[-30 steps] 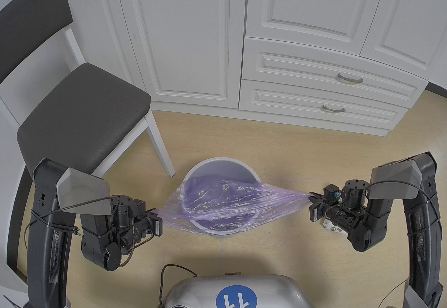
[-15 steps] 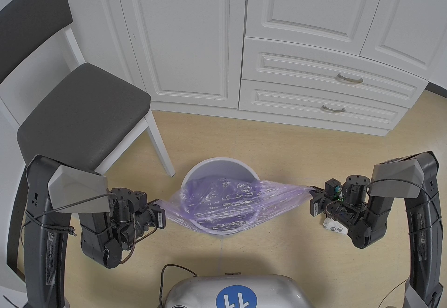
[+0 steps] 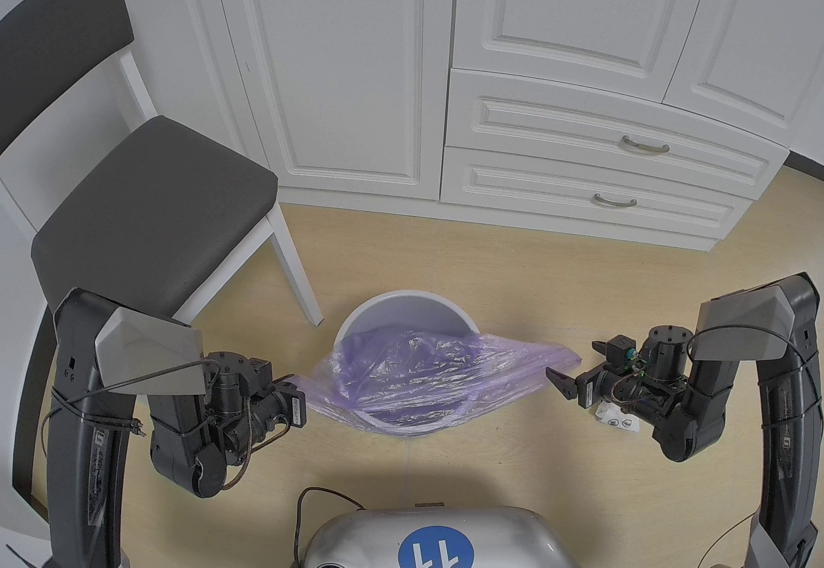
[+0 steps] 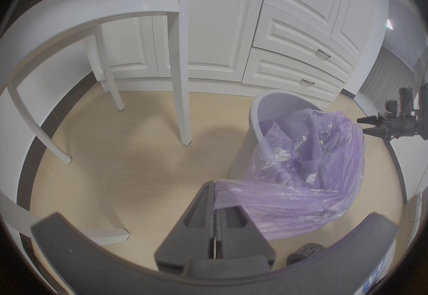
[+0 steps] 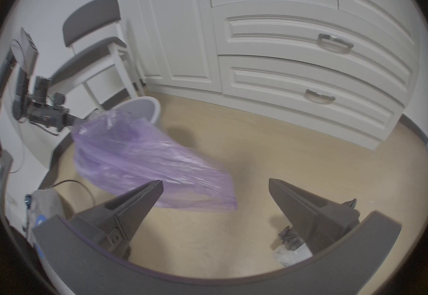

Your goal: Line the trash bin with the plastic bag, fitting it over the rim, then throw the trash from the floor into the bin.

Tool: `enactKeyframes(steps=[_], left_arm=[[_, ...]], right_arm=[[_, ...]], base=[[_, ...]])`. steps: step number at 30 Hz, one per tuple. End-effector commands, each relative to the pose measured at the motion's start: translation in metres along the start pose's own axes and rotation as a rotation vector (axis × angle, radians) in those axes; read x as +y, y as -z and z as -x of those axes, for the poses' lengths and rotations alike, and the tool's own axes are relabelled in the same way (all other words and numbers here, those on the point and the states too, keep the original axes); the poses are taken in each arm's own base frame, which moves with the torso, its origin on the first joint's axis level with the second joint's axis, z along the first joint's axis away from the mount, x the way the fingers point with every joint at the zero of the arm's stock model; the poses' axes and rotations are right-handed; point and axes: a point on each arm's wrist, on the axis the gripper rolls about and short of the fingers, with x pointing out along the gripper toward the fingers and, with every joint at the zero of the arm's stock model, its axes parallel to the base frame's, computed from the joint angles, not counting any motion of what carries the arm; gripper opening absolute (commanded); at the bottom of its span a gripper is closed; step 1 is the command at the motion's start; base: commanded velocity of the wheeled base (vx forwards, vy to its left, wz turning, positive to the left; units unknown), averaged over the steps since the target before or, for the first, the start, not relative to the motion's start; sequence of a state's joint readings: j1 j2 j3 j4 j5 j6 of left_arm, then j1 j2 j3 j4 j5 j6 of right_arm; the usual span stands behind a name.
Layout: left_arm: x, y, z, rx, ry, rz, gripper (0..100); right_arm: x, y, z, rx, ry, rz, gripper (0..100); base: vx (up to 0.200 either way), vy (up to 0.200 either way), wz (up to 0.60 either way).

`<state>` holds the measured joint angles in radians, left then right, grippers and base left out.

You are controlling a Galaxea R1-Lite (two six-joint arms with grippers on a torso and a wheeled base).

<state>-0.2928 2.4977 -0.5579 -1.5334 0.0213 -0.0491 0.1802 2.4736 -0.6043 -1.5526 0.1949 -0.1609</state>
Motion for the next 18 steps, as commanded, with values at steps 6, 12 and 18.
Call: enactKeyframes(steps=[6, 12, 18], left_arm=[[0.001, 0.004, -0.004, 0.006, 0.003, 0.036, 0], [0.004, 0.004, -0.007, 0.002, -0.002, 0.062, 0], [0.003, 0.007, -0.007, 0.009, -0.001, 0.062, 0]], right_arm=[[-0.033, 0.003, 0.044, -0.021, -0.302, -0.128, 100], [-0.051, 0.004, 0.049, -0.038, -0.328, -0.205, 100], [-0.059, 0.000, 0.048, -0.059, -0.309, -0.200, 100]], base=[[0.000, 0.000, 0.00], [0.000, 0.000, 0.00], [0.000, 0.000, 0.00]])
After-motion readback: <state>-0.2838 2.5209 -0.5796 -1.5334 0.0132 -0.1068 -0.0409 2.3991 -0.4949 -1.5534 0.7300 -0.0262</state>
